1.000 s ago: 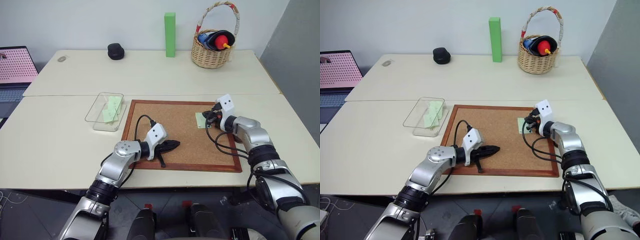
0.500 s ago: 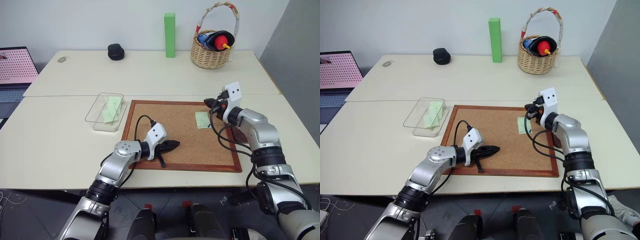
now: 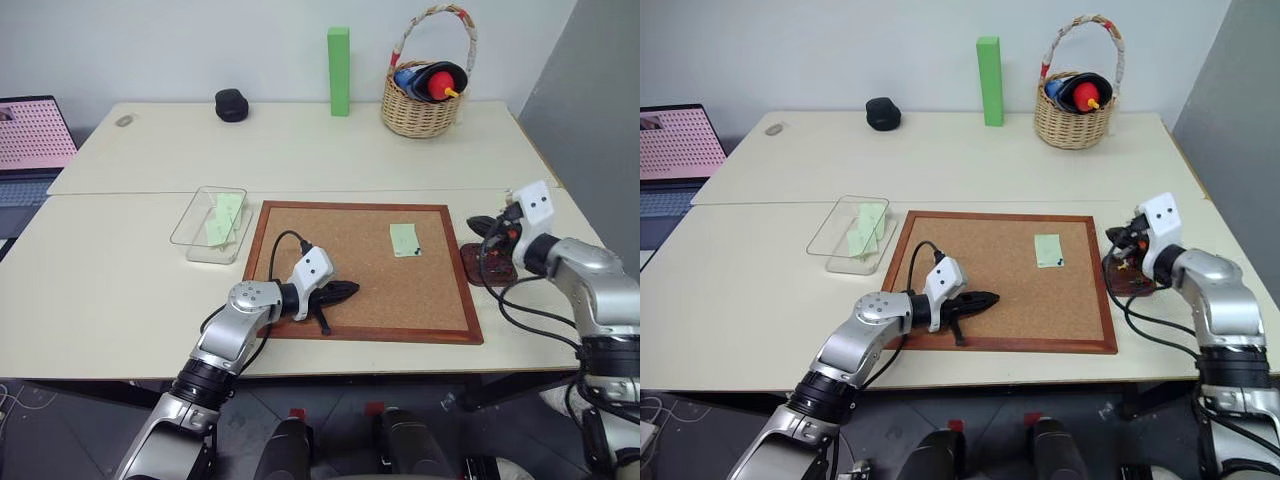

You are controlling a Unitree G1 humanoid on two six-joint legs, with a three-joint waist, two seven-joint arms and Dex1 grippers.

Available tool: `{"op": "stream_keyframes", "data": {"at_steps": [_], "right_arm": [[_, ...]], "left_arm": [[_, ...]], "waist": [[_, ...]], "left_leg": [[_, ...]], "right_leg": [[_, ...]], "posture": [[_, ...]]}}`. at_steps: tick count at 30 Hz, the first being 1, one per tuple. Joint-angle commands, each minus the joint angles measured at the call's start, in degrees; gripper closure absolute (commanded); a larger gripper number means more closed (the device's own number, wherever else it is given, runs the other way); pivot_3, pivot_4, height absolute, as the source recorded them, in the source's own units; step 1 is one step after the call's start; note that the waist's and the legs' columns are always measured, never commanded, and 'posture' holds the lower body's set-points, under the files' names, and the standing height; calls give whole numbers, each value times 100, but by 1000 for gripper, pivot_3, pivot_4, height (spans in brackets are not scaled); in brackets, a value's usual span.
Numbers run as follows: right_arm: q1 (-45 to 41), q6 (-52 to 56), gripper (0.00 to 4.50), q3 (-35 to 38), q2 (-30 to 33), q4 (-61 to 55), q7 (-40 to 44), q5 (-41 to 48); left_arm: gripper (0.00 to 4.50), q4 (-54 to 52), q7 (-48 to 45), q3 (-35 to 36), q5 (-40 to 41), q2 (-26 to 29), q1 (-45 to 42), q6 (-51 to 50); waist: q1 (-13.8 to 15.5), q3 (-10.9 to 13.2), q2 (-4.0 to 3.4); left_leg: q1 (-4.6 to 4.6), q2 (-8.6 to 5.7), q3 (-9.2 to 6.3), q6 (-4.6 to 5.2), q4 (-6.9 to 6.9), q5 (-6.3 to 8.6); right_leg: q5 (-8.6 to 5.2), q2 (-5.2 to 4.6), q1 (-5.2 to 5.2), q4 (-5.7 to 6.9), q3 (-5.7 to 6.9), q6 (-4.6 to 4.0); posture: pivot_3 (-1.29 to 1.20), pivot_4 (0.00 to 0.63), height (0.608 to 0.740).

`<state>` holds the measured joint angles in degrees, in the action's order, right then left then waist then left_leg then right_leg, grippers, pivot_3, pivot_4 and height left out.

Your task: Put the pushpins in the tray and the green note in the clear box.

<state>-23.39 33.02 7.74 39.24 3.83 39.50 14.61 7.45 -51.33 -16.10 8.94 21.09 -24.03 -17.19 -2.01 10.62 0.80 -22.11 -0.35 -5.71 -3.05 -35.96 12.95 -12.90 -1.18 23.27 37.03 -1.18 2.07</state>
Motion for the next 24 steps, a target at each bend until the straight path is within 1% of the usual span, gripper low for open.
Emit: {"op": "stream_keyframes", "data": {"at_steps": [1,7,12,14,16,17,19,22,23,24], "right_arm": [[212,174,4471,75,331,-433,127,-6],[421,327,4471,-213,613,-509,340,-99],[385,299,4471,-409,653,-368,358,-231],[358,283,4003,-453,646,-323,370,-272],[336,273,3726,-471,638,-293,376,-297],[330,266,3409,-471,636,-284,377,-304],[306,263,3013,-457,645,-263,387,-308],[296,263,2534,-421,662,-244,393,-302],[295,273,2248,-392,657,-244,393,-282],[287,299,2056,-355,655,-249,390,-257]], "left_arm": [[4500,227,-108,-176,-157,56,76,-61],[4500,320,-156,-165,-198,50,15,10],[4500,381,-160,-137,-212,53,-20,52],[4500,388,-154,-128,-219,54,-18,60],[4500,389,-151,-121,-225,58,-10,66],[4500,389,-150,-119,-227,59,-8,67],[4500,389,-148,-118,-228,59,-5,67],[4500,395,-149,-120,-232,59,-4,73],[4500,398,-150,-122,-234,58,-5,76],[4500,403,-151,-124,-235,56,-6,80]], "waist": [[-10,0,0],[-2,0,-1],[3,0,0],[5,0,0],[6,0,0],[6,0,0],[6,0,0],[6,0,0],[6,0,0],[6,0,0]], "left_leg": [[0,0,2,0,0,0],[2,0,4,0,0,0],[1,0,3,0,-1,0],[0,-1,3,0,-1,0],[0,-1,2,0,-1,0],[0,0,2,0,-1,0],[0,0,2,0,-1,0],[0,-1,2,0,-1,0],[0,-1,2,0,-1,0],[0,0,2,0,-1,0]], "right_leg": [[0,0,0,-1,-1,0],[0,0,-1,-2,-2,1],[0,0,-1,-3,-2,1],[0,0,-1,-4,-2,1],[0,0,-1,-4,0,2],[0,0,-1,-4,0,2],[0,0,-1,-4,0,2],[0,0,-1,-4,-1,2],[0,0,-1,-4,0,2],[0,0,-1,-4,0,2]], "posture": [[0,150,740],[0,150,740],[0,150,740],[0,150,740],[0,150,740],[0,150,740],[0,150,740],[0,150,740],[0,150,740],[0,150,740]]}}
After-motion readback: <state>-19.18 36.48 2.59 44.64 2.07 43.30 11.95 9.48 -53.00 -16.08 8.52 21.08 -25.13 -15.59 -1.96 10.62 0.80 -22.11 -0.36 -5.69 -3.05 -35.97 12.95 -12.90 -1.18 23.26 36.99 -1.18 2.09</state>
